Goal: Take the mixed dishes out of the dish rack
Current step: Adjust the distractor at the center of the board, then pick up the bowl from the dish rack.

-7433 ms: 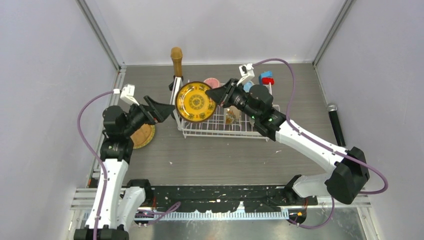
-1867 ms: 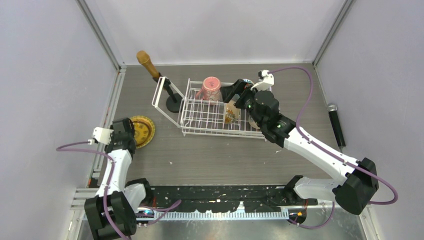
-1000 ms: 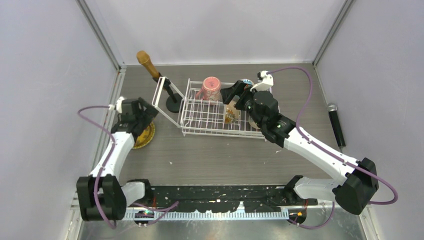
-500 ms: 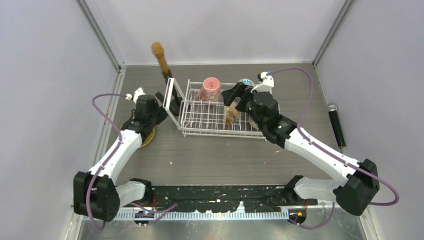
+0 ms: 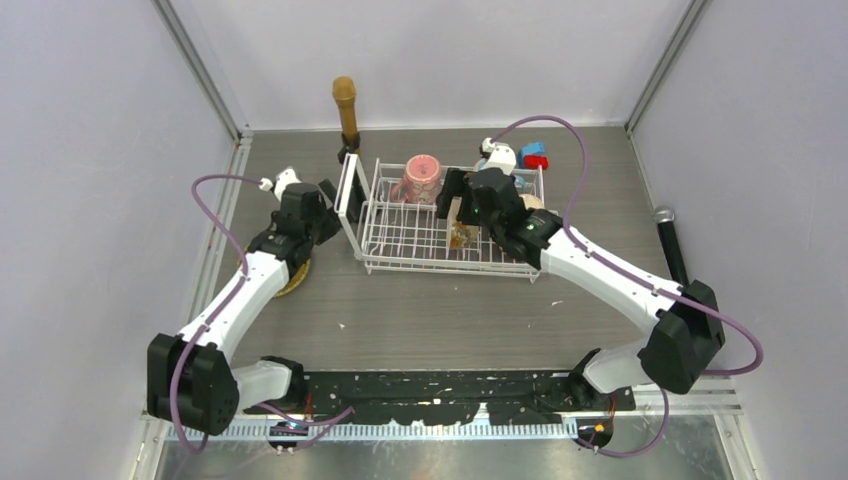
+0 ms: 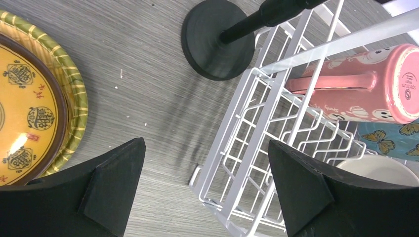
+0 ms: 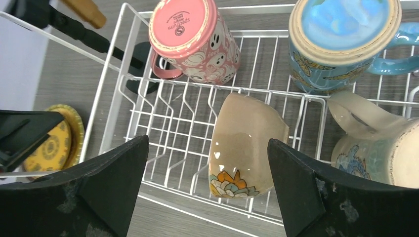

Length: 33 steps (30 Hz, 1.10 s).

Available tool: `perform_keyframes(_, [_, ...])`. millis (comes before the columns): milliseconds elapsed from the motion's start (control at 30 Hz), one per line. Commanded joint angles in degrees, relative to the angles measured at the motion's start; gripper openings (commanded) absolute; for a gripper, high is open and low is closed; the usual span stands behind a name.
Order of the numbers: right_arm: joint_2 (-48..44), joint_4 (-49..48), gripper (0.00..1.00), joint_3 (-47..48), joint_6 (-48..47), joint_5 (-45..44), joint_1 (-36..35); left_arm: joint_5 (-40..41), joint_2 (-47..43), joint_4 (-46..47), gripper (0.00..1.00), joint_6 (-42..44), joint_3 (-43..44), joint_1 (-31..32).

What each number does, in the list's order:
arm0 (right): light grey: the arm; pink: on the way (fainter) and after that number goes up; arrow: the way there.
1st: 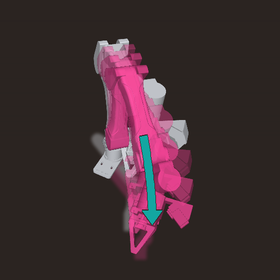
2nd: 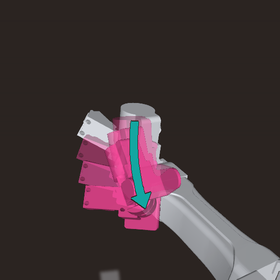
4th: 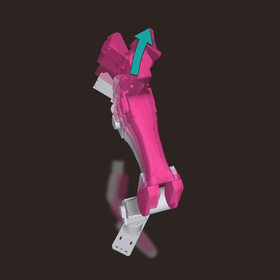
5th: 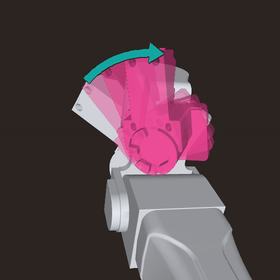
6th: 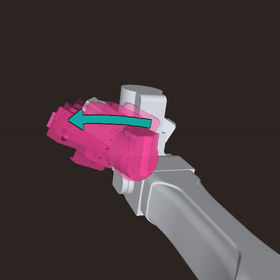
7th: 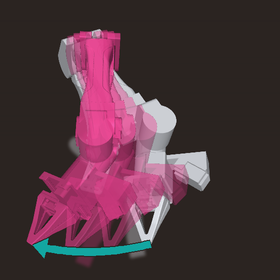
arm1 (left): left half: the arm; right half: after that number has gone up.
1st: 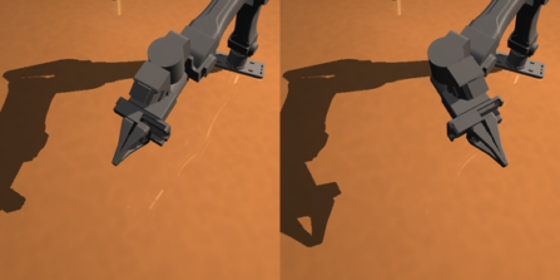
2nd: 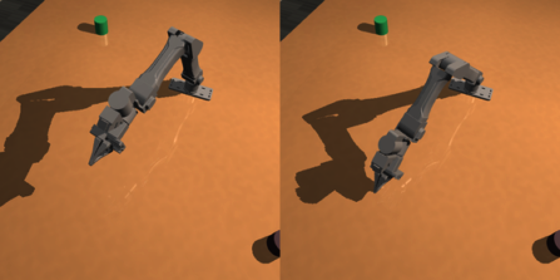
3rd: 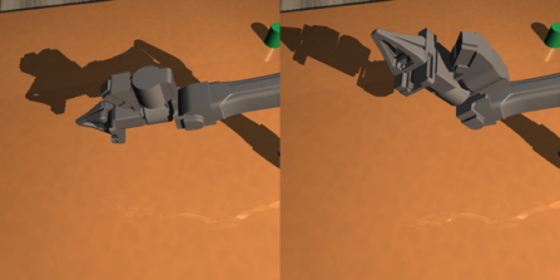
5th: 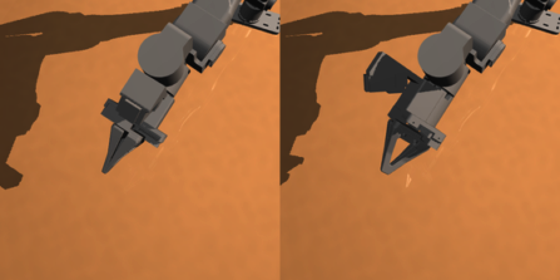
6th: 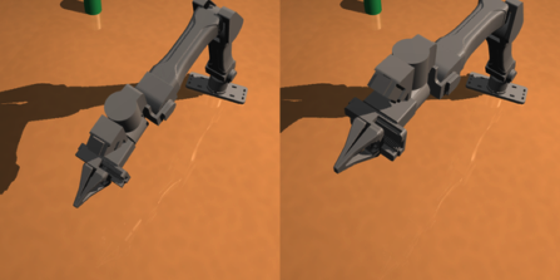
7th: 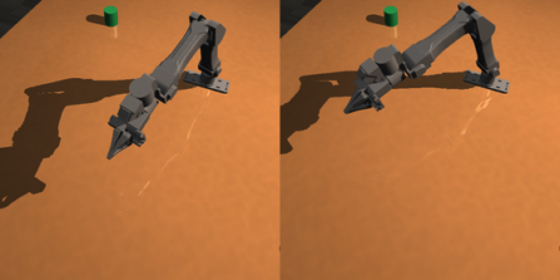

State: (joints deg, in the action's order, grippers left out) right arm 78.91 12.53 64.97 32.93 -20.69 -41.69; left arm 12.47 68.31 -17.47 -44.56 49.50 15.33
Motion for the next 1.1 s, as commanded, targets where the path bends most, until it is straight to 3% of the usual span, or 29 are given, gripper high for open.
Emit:
perform_keyframes(0, [2.7,5.5,0.97,5.7,-2.8,-5.6,-2.2,2.5,-2.5,-0.8,1.0,2.0,1.9,0.7])
perform_keyframes(133, [5.4,9.5,0.96,8.2,-3.3,-13.2,-4.7,4.8,-3.6,-2.1,1.0,2.8,1.8,0.7])
perform_keyframes(333, [8.2,12.7,0.96,10.6,-3.0,-17.5,-7.2,8.9,-5.1,-4.5,1.0,4.1,2.2,0.7])
perform_keyframes(633, [10.7,17.1,0.94,12.2,-1.1,-23.8,-8.7,24.8,-11.0,-12.3,1.0,3.0,2.9,0.7])
perform_keyframes(767, [13.9,19.6,0.91,15.8,-1.7,-29.0,-10.4,24.9,-15.7,-11.4,1.0,3.3,1.5,0.7])
perform_keyframes(1067, [26.8,38.6,0.88,31.4,2.4,-43.9,-12.6,25.8,-22.0,-10.4,1.0,4.3,-0.2,0.7])
